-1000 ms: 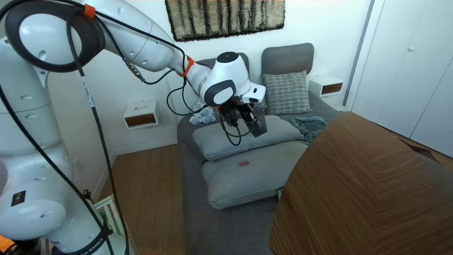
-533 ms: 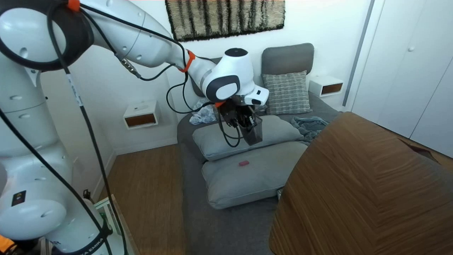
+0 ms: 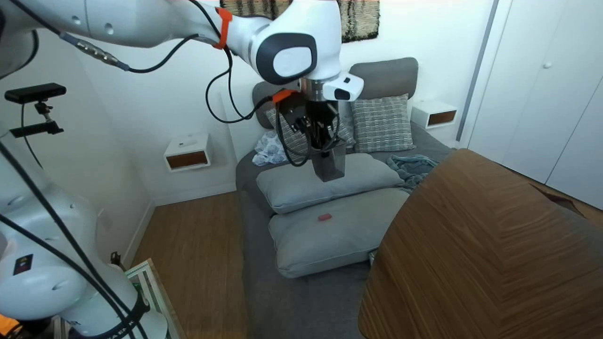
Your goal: Put the grey basket on the table
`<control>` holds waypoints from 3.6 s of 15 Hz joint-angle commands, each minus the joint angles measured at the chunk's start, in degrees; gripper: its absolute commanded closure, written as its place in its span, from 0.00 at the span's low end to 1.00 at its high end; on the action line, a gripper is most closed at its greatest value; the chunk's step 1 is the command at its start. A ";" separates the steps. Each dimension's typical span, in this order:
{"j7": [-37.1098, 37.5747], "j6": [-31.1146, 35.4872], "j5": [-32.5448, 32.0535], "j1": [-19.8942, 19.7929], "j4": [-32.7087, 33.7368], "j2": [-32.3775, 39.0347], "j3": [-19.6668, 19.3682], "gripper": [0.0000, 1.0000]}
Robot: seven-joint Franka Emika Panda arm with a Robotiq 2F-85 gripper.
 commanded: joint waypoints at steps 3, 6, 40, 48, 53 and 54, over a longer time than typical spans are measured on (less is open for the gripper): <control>-1.78 -1.59 0.43 -0.62 0.31 -3.00 -1.86 0.93; -2.93 -1.57 0.78 -0.60 0.15 -3.54 -2.11 0.93; 26.58 -6.83 14.62 -13.92 31.05 25.23 -12.51 0.98; 29.82 -7.29 11.78 -13.75 33.45 27.48 -12.75 0.98; 29.70 -7.48 11.08 -13.88 33.19 25.02 -12.77 0.48; 29.26 -7.02 11.12 -13.84 32.70 23.60 -12.81 0.42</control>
